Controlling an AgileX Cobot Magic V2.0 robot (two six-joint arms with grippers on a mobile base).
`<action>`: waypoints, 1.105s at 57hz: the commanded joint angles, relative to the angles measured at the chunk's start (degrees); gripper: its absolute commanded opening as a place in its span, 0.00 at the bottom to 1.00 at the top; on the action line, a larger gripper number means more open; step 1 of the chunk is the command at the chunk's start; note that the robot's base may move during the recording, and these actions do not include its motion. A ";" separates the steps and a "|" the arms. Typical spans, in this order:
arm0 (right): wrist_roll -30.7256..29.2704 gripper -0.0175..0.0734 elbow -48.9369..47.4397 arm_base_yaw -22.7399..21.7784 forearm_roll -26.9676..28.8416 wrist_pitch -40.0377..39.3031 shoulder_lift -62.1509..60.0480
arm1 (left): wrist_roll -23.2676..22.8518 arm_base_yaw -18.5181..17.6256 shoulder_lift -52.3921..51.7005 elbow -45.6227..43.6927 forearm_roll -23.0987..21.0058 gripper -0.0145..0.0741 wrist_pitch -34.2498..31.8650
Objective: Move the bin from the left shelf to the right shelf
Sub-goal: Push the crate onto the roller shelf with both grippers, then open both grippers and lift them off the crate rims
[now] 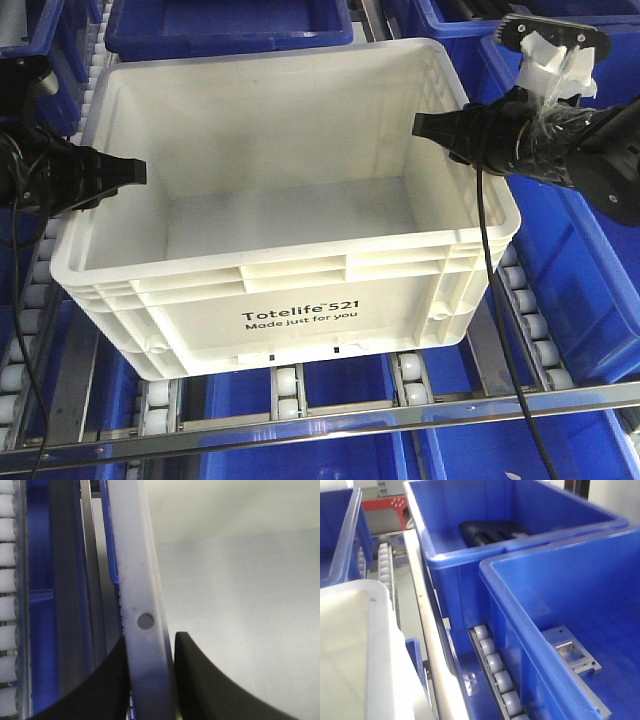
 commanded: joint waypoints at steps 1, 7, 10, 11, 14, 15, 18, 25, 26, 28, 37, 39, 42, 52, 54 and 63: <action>-0.45 0.54 -1.18 0.07 -0.62 -1.90 -1.03 | 2.60 -0.77 -2.09 -2.41 1.17 0.35 -5.31; -0.50 0.60 -1.18 0.66 -0.77 -1.82 -1.03 | 2.54 -0.77 -2.09 -2.41 2.39 0.41 -4.92; -0.50 0.63 -1.18 0.66 -0.57 -1.88 -1.03 | 2.54 -0.77 -2.09 -2.41 2.52 0.45 -4.65; -0.50 0.63 -1.18 0.90 -0.51 -1.88 -1.03 | 2.54 -0.77 -2.09 -2.41 2.52 0.47 -4.65; -0.50 0.65 -1.18 1.34 -0.67 -1.88 -1.03 | 2.54 -0.77 -2.09 -2.41 2.52 0.50 -4.65; -0.50 0.65 -1.18 1.43 -0.61 -1.97 -1.03 | 2.54 -0.77 -2.09 -2.41 2.59 0.51 -4.71; -0.50 0.67 -1.18 2.14 -0.86 -2.03 -1.03 | 2.54 -0.77 -2.09 -2.41 2.47 0.53 -4.71; -0.76 0.68 -1.18 2.45 -0.79 -0.70 -1.10 | 2.54 -0.77 -2.16 -2.41 2.36 0.57 -3.96; -0.76 0.69 -1.18 2.45 -0.79 -0.40 -1.24 | 2.54 -0.77 -2.22 -2.41 2.36 0.58 -3.91; -0.76 0.69 -1.18 2.45 -0.86 0.16 -1.52 | 2.54 -0.77 -2.39 -2.41 2.42 0.58 -3.76; -1.76 0.69 -1.18 2.39 -3.06 1.00 -4.34 | 2.60 -0.77 -5.55 -2.41 2.42 0.59 -4.30; -2.50 0.68 -1.18 2.39 -3.95 1.29 -5.21 | 2.67 -0.77 -6.38 -2.41 2.48 0.59 -4.30; -3.87 0.68 -1.18 2.47 -4.62 1.67 -6.53 | 2.79 -0.77 -7.60 -2.41 2.53 0.59 -4.30; -8.08 0.68 -1.18 2.47 -4.72 5.63 -10.07 | 5.30 -0.77 -11.01 -1.33 2.42 0.59 -3.94; -8.45 0.68 -1.18 2.47 -4.64 6.22 -10.71 | 5.81 -0.77 -12.16 -0.19 2.42 0.59 -4.19; -15.26 0.68 -1.18 2.47 -0.57 7.51 -14.97 | 6.20 -0.77 -18.36 5.84 2.42 0.59 -7.36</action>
